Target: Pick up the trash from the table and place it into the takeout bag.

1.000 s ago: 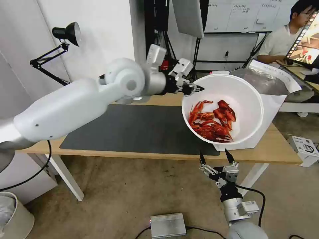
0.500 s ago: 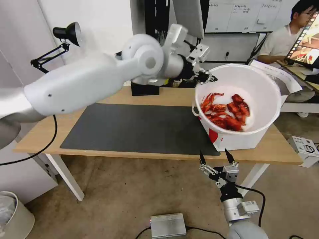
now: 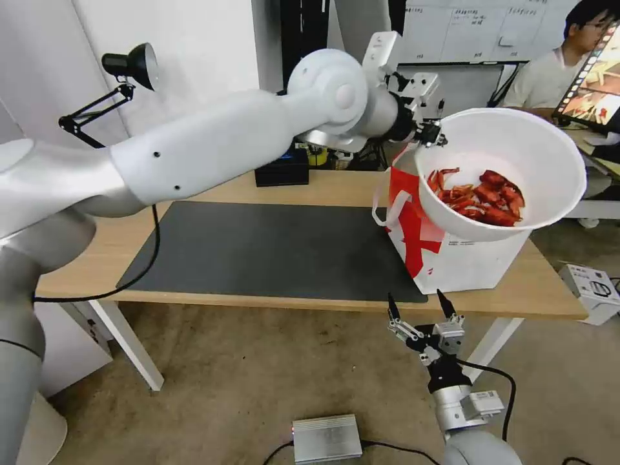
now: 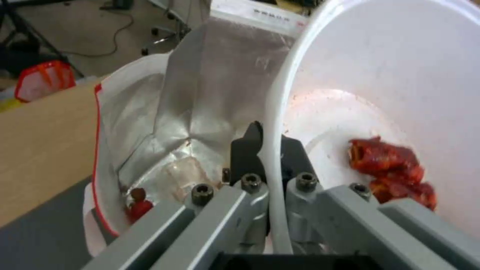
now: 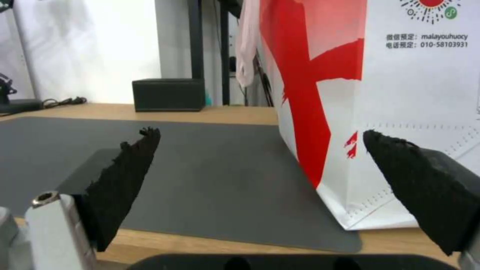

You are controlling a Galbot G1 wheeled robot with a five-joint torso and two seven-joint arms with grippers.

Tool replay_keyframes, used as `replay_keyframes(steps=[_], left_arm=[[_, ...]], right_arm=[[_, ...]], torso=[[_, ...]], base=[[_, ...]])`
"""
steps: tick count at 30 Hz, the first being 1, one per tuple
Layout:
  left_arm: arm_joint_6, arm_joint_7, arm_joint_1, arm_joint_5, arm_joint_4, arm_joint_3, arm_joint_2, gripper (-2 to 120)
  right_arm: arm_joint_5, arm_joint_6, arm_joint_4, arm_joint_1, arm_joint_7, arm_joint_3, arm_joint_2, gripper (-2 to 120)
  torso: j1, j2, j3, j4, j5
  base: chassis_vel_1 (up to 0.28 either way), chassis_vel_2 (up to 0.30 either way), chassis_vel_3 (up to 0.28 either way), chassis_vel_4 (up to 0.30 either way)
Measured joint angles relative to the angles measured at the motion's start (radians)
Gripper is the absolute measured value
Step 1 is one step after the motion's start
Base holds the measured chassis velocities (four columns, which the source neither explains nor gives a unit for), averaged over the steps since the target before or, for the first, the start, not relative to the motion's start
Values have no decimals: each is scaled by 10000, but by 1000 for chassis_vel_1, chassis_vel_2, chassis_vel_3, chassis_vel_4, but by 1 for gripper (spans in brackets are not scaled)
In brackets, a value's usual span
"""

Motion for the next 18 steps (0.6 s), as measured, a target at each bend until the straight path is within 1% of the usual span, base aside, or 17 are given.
replay_keyframes(steps=[1,3,5,8,9,12,13,16,17,18], left_arm=[[0,0,0,0,0,0,0,0],[-66,-274,78,-184,190,-99,-155,0],[-80,-337,108,-214,236,-134,-200,0],[-128,-750,337,-326,539,-388,-539,0],[-128,-750,337,-326,539,-388,-539,0],[-162,-1170,477,-380,919,-607,-990,0],[-162,-1170,477,-380,919,-607,-990,0],[-227,-1542,578,-365,1436,-790,-1584,0],[-227,-1542,578,-365,1436,-790,-1584,0],[-241,-1623,609,-332,1596,-840,-1777,0]], right_arm=[[0,0,0,0,0,0,0,100],[0,0,0,0,0,0,0,100],[0,0,0,0,0,0,0,100],[0,0,0,0,0,0,0,100],[0,0,0,0,0,0,0,100],[0,0,0,0,0,0,0,100],[0,0,0,0,0,0,0,100],[0,0,0,0,0,0,0,100],[0,0,0,0,0,0,0,100],[0,0,0,0,0,0,0,100]], torso=[[0,0,0,0,0],[1,1,1,0,1],[0,0,1,0,1],[1,0,1,1,-1],[1,0,1,1,-1],[0,1,1,0,0],[0,1,1,0,0],[0,0,1,0,1],[0,0,1,0,1],[0,1,1,0,1]], base=[[0,0,0,0],[0,0,0,0],[0,0,0,0],[0,0,0,0],[0,0,0,0],[0,0,0,0],[0,0,0,0],[0,0,0,0],[0,0,0,0],[0,0,0,0]])
